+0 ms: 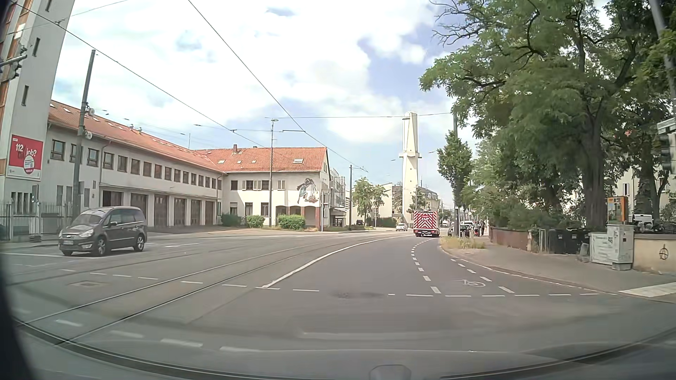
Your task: Follow the waypoints while adhering to traffic rules and regulations
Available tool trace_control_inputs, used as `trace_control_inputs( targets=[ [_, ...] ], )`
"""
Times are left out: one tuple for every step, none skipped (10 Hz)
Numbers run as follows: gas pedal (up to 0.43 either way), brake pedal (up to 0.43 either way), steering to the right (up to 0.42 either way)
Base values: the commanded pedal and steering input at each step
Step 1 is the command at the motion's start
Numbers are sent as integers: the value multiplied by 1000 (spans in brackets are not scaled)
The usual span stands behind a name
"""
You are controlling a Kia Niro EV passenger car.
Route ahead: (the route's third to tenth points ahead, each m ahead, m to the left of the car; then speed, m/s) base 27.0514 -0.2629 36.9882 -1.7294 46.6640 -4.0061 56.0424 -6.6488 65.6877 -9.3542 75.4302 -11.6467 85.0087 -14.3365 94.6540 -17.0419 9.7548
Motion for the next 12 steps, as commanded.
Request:
trace_control_inputs(
  targets=[
    [59, 24, 7],
    [59, 24, 10],
    [59, 24, 14],
    [59, 24, 19],
    [59, 24, 23],
    [59, 24, 26],
    [59, 24, 29],
    [47, 24, 33],
    [47, 24, 37],
    [47, 24, 38],
    [0, 24, 38],
    [0, 24, 38]
  ],
)
